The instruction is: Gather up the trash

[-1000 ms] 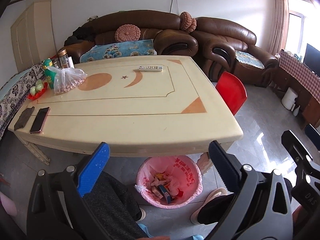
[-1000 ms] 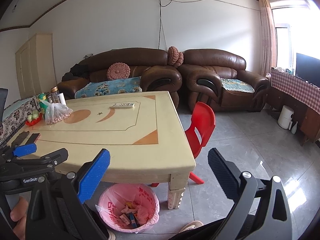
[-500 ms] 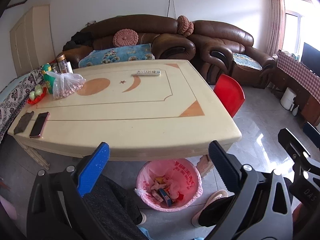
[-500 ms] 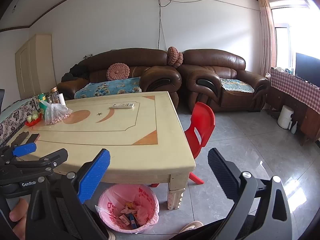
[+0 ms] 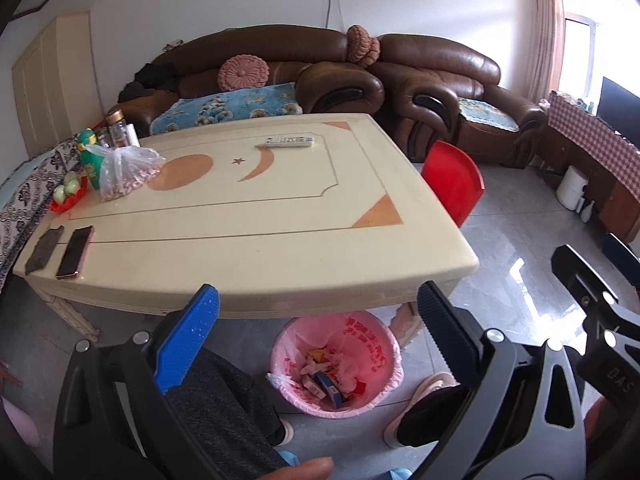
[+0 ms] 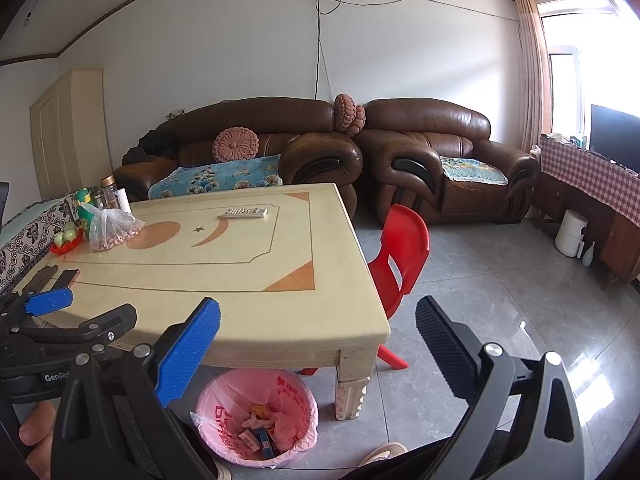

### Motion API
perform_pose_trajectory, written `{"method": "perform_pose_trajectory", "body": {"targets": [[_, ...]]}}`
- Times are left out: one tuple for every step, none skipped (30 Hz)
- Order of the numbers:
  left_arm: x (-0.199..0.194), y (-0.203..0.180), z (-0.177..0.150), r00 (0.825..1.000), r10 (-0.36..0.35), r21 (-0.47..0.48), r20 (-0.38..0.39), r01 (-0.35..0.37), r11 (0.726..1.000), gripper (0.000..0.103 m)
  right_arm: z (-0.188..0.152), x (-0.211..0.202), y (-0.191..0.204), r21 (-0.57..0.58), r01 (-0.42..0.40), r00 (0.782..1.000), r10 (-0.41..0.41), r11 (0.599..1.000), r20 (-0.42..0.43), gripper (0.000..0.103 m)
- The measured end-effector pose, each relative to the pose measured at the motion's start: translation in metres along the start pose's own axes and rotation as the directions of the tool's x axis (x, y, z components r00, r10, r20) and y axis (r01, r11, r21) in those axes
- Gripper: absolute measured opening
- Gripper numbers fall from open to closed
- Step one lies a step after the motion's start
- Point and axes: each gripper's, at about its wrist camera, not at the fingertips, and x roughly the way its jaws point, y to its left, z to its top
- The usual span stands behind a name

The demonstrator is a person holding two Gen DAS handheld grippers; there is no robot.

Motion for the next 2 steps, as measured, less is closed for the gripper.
{"method": "perform_pose_trajectory", "body": {"targets": [[0.0001,0.0002,-0.0003,1.000,-0.011,-0.002,-0.003,0.011,1.000,0.097,-0.0002,-0.0004,0.0000,0.002,-0.001,1.000,0.001,1.000,0.002,0.096],[0.0004,0.0004,-0.0005,1.000,-0.020,-0.003,-0.007,0.020,1.000,0.097,-0.0004,-0.0015,0.0005,0.006,-0.001,1.000,0.001,1.000,0.004,0.096]]}}
